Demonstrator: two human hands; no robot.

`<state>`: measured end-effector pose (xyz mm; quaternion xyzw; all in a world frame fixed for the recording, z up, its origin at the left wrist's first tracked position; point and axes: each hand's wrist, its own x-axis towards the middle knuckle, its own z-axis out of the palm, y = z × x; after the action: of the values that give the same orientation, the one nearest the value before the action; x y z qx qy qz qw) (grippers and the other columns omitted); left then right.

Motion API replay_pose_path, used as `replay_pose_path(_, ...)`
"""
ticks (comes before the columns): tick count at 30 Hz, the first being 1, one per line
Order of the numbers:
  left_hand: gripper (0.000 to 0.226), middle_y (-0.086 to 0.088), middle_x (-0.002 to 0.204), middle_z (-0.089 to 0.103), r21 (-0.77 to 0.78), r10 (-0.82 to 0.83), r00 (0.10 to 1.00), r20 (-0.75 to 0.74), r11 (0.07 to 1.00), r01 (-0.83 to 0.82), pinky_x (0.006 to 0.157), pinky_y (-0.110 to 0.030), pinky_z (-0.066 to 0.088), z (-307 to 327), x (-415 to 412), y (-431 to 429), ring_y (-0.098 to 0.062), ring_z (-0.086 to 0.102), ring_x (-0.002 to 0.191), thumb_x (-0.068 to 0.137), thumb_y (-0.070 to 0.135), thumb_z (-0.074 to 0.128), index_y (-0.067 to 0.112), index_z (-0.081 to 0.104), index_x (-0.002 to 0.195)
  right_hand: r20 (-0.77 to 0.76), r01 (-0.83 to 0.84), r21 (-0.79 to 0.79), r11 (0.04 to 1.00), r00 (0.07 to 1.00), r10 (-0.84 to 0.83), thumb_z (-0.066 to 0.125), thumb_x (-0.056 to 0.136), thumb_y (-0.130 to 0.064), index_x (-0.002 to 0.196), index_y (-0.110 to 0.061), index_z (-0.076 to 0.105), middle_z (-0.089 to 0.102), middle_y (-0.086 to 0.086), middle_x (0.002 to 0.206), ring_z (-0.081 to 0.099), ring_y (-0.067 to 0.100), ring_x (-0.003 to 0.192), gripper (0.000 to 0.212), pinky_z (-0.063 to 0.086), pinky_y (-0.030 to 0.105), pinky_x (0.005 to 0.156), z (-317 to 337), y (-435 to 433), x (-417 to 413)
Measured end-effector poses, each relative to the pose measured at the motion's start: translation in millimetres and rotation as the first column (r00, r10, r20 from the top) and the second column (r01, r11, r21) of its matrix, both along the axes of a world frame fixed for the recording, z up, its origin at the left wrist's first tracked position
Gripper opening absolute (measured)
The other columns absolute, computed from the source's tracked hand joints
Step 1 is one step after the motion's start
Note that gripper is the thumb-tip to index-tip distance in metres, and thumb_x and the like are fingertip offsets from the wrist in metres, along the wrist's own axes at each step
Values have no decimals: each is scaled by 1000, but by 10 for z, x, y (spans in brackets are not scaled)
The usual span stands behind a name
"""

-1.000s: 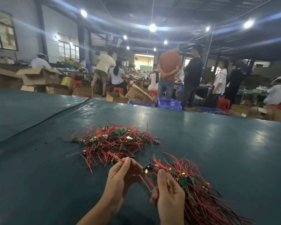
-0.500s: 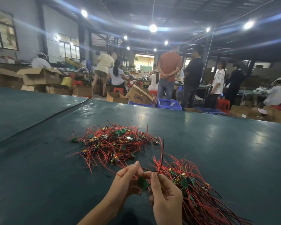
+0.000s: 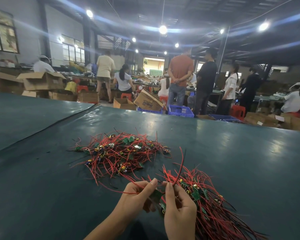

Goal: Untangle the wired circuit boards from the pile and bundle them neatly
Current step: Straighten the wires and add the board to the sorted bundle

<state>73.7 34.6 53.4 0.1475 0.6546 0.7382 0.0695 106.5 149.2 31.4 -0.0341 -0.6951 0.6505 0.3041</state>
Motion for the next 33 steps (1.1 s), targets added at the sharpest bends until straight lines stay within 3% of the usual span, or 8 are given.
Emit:
replay_pose_path(4, 43, -7, 64, 70, -101, -46, 995, 83, 993, 55, 55, -24, 51, -36, -21, -32, -16, 67, 56, 78, 60, 56, 23, 77, 70, 19, -31, 6, 999, 999, 31, 56, 94, -21, 83, -26, 74, 68, 2, 65, 59, 9, 56, 22, 48, 22, 55, 9, -3, -7)
replay_pose_path(8, 59, -2, 59, 69, -149, -14, 996, 90, 988, 28, 62, -21, 50, -44, -19, -54, -13, 68, 58, 68, 73, 52, 19, 73, 55, 19, -52, -10, 999, 998, 52, 53, 88, -36, 84, -27, 73, 71, 0, 72, 65, 16, 63, 22, 53, 30, 59, 18, -40, -9)
replay_pose_path(12, 52, 2, 56, 65, -162, -19, 999, -45, 987, 11, 57, -22, 49, -23, 7, -23, -12, 63, 56, 77, 64, 56, 15, 75, 71, -1, -48, 2, 999, 999, 48, 54, 89, -32, 84, -26, 73, 73, 1, 75, 68, 16, 68, 21, 54, 26, 64, -5, -53, -24)
replay_pose_path(15, 47, -5, 54, 60, -148, -13, 998, -58, 989, 5, 54, -27, 46, -34, 2, -10, -18, 58, 52, 82, 56, 64, 15, 67, 59, 29, -18, -25, 1000, 999, 19, 58, 92, -19, 81, -24, 75, 74, -1, 77, 70, 11, 73, 20, 54, 18, 66, -22, -33, -47)
replay_pose_path(20, 30, -2, 58, 60, -126, -2, 992, -129, 992, -14, 55, -28, 45, -77, -3, 12, -18, 58, 56, 81, 40, 66, 15, 65, 64, 160, -18, -45, 999, 987, 25, 61, 92, -27, 62, -23, 75, 70, 4, 62, 67, 19, 62, 33, 54, 33, 63, -15, -4, -51)
replay_pose_path(25, 29, 1, 62, 62, -109, -8, 993, -118, 994, -5, 56, -28, 45, -94, 3, 19, -15, 59, 59, 81, 41, 68, 14, 64, 74, 180, -30, -31, 999, 983, 35, 64, 89, -30, 60, -25, 75, 69, 3, 58, 64, 16, 57, 32, 52, 26, 56, 41, -14, -16)
replay_pose_path(30, 63, -6, 59, 62, -167, -34, 997, -75, 986, 21, 55, -25, 45, -47, 25, 7, -17, 58, 56, 83, 63, 56, 2, 65, 69, 123, -27, 52, 998, 992, 20, 63, 91, -22, 57, -21, 69, 67, 0, 62, 64, 7, 59, 35, 48, 15, 53, 60, -35, 2)
replay_pose_path(33, 50, -6, 54, 60, -150, -37, 996, -76, 988, 25, 50, -23, 43, -25, 34, 21, -17, 55, 50, 81, 51, 54, 6, 64, 62, 106, -51, 30, 998, 993, 47, 61, 92, -15, 50, -19, 65, 65, 5, 57, 59, 7, 49, 43, 44, 13, 48, 58, -24, 5)
